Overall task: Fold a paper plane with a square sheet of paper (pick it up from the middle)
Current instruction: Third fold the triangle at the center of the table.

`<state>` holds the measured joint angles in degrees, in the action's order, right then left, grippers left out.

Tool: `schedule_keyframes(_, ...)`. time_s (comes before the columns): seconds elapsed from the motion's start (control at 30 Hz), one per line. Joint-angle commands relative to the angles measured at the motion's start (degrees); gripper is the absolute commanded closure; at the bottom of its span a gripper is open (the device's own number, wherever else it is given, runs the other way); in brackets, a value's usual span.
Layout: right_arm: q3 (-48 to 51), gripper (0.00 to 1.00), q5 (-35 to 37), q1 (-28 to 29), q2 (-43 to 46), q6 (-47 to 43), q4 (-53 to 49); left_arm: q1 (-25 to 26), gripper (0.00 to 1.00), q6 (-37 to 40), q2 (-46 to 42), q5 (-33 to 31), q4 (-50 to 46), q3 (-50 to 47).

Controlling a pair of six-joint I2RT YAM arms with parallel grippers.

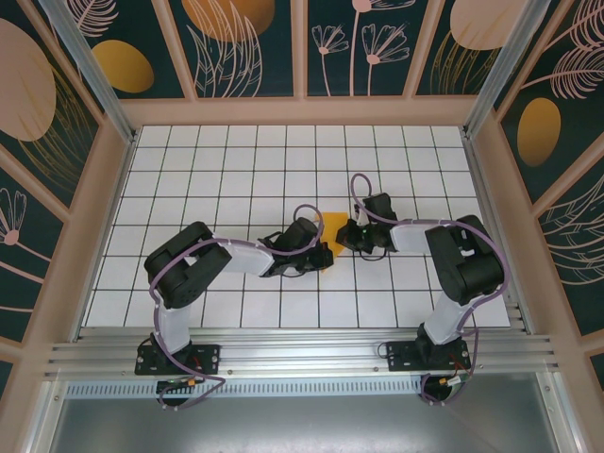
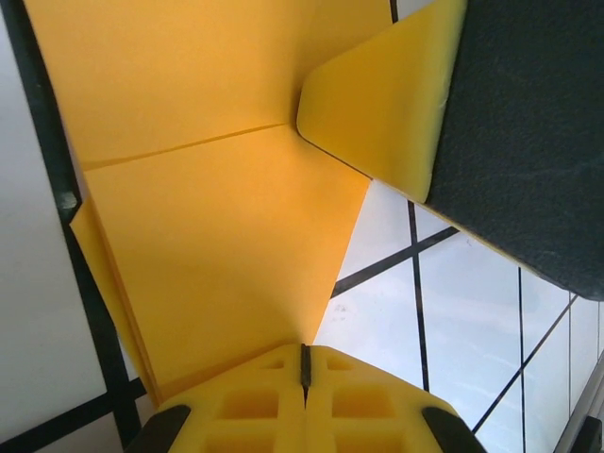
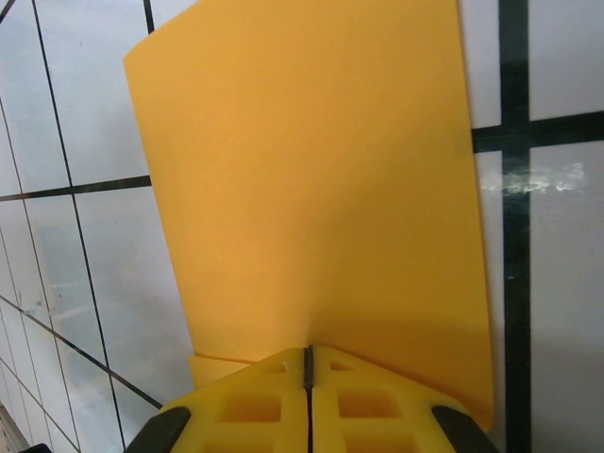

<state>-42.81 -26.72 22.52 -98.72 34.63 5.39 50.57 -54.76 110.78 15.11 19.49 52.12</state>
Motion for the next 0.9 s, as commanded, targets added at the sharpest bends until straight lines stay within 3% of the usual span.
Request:
schedule_keyframes(0.0, -1.56, 0.91, 3.45, -0.1, 3.1, -1.59, -5.77, -0.25, 0.98, -0.04, 0.58, -1.66, -4.33, -3.74)
schedule_keyframes(0.27, 3.1, 0.91, -2.03, 0.31, 10.05, 0.18, -1.06, -0.25, 1.0, 0.43, 0.3, -1.94, -4.08, -4.57)
schedule_keyframes(0.6, 8.7, 0.94, -5.63, 2.44, 7.49, 3.31, 6.7, -0.3, 0.99, 0.55, 0.82, -1.4, -3.66, -3.96)
schedule_keyframes(0.87, 6.81, 0.94, -0.25, 1.76, 3.12, 1.18, 4.09, -0.25, 1.0, 0.7, 0.92, -1.53, -4.1, -4.37)
